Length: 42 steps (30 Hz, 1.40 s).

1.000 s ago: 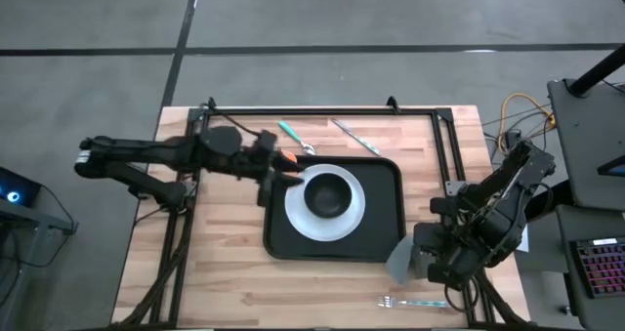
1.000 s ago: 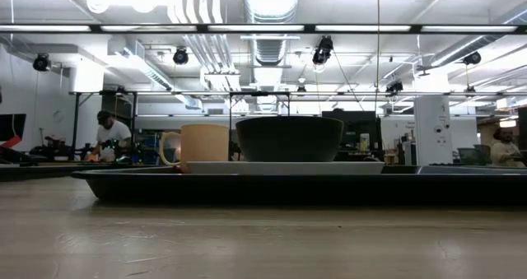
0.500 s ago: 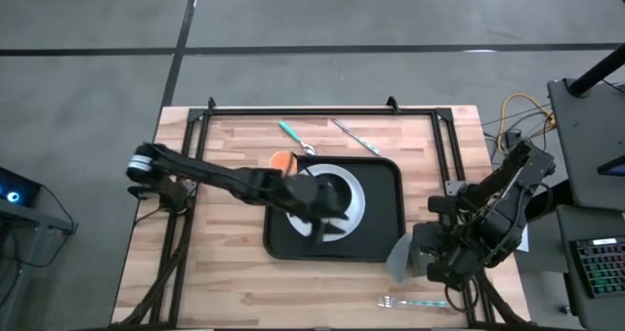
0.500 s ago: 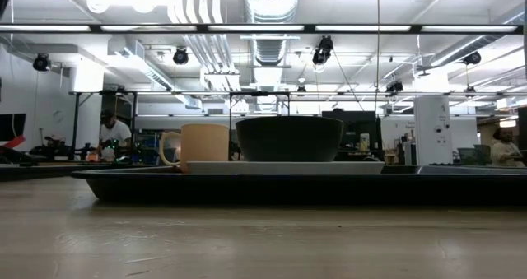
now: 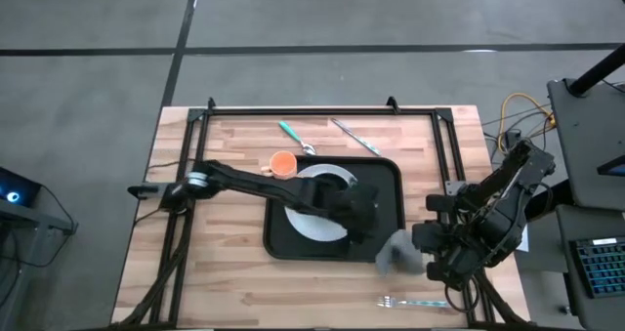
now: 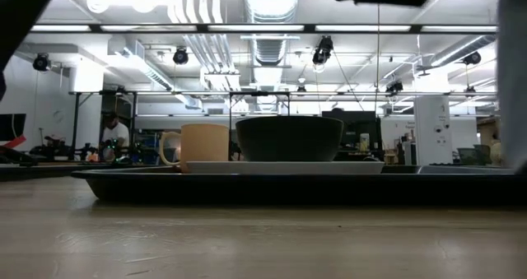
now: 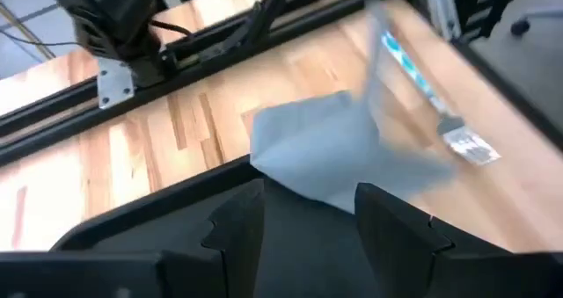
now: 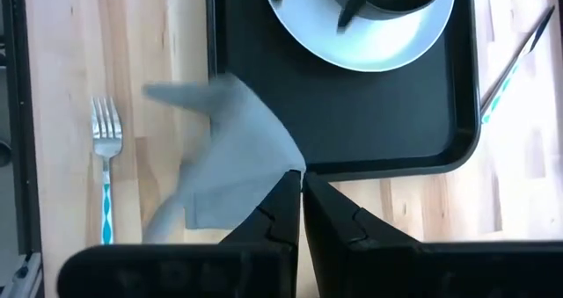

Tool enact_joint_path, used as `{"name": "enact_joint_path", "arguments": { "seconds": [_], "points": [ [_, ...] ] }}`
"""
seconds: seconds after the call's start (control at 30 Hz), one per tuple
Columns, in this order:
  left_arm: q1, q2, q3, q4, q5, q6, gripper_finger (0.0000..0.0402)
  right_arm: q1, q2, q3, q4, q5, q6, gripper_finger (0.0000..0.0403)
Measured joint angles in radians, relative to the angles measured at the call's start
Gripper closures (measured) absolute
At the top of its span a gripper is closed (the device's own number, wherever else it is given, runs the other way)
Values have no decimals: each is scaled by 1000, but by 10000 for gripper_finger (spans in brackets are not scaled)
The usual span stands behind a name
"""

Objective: Set up tray
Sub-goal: Put the gray napkin on the black serving tray to the right of the white plate

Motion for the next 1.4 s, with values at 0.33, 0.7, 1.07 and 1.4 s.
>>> {"name": "enact_joint_path", "arguments": {
  "seconds": [0.33, 0.7, 1.07, 1.4],
  "points": [
    [61, 70, 117, -132, 74, 49, 242, 0, 0, 0, 0, 2, -15, 395],
    [47, 20, 118, -259, 82, -25, 242, 1, 13, 0, 263, -56, 11, 373],
    [23, -184, -3, -460, 183, -208, 242, -77, 235, -46, 289, 1, 331, 234],
    [28, -595, -445, -168, 52, -296, 242, -215, 393, -36, 330, -78, 633, 235]
  ]
}}
